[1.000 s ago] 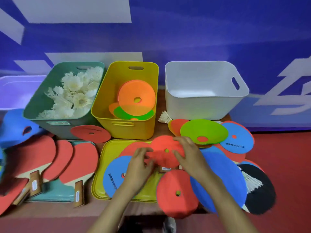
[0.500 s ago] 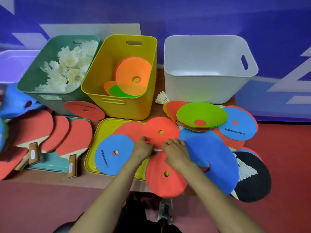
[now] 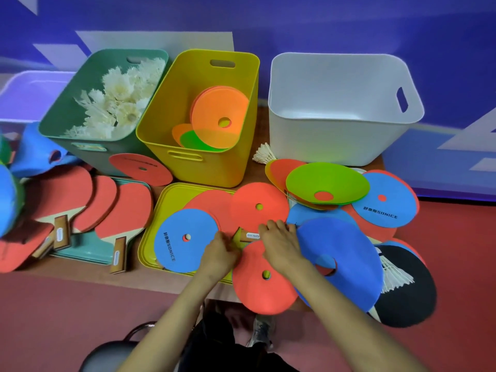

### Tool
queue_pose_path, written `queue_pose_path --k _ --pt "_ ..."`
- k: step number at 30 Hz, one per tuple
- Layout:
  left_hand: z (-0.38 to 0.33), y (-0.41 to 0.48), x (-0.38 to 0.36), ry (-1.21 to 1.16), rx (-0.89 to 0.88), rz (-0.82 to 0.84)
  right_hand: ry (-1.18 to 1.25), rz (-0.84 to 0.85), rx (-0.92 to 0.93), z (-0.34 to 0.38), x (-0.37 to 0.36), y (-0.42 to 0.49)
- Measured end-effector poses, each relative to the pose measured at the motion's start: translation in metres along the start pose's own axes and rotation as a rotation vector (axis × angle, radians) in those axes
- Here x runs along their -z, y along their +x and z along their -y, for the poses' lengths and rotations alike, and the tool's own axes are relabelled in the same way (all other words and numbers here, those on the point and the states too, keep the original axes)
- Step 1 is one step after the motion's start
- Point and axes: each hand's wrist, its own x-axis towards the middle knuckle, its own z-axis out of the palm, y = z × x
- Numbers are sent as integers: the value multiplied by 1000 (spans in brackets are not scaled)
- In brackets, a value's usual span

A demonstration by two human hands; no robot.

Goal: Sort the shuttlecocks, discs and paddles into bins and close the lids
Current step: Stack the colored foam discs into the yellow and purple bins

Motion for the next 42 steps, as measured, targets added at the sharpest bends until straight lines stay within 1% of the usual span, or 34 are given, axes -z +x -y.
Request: queue_pose_path --k 2,3,6,9,11,13,15,16,18,21,24,28,34,38,42 --pt "8 -8 -3 79 13 119 3 -11 5 0 0 0" --pt "10 -8 -6 108 14 139 3 -16 7 0 -1 0" --pt "9 -6 -12 145 22 110 15 -19 11 0 0 0" --pt "13 -4 -13 149 -6 69 49 -18 27 0 3 -1" --pt "16 -6 -10 105 -35 109 114 12 32 -2 8 0" --pt "19 -8 -6 37 -61 153 241 39 26 -6 13 -1" --pt "23 -10 4 -103 -60 214 370 29 18 -8 16 -1" --pt "24 -12 10 -202 -51 236 428 5 14 -8 17 0" --pt "21 -15 27 -344 -49 227 541 -71 34 -4 19 3" --pt "8 -17 53 -421 -59 136 617 -188 109 6 25 12" --pt "-5 -17 73 -457 -66 48 616 -292 155 15 36 22" --pt "-14 -20 96 -523 -93 -13 614 -393 230 26 54 32" --pt "-28 -28 133 -708 -168 -8 587 -527 343 36 90 42" --pt "-45 -31 155 -766 -269 -34 601 -625 384 45 117 53" --pt "-58 -30 177 -836 -299 -69 601 -718 415 55 141 64"
